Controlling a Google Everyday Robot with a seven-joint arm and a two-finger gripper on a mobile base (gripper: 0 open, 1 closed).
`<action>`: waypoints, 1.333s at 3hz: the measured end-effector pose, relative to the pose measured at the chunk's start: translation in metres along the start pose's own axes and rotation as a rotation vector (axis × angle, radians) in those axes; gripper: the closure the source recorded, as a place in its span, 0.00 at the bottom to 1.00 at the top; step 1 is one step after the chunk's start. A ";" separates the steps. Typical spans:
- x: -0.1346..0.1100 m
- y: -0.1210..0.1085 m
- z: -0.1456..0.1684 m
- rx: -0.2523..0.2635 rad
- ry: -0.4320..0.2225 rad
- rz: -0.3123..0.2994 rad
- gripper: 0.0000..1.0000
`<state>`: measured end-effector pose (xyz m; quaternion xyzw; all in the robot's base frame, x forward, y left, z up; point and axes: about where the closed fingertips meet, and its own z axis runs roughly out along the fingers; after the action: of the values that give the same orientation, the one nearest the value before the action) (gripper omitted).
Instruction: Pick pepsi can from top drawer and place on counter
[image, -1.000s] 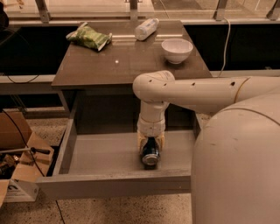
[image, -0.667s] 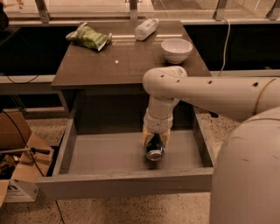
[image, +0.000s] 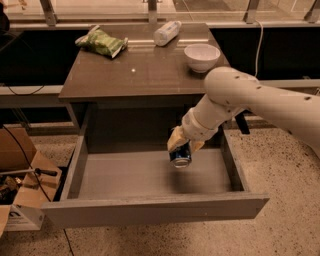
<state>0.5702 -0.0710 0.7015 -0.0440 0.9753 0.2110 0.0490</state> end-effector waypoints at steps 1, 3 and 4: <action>-0.019 0.010 -0.047 -0.130 -0.111 -0.100 1.00; -0.064 0.027 -0.156 -0.128 -0.338 -0.432 1.00; -0.107 0.044 -0.204 -0.093 -0.510 -0.591 1.00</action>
Offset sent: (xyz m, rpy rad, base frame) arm 0.0466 -0.0450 0.1752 0.1709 -0.5275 0.3367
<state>0.6558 -0.1088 0.9171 -0.2710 0.8665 0.2360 0.3465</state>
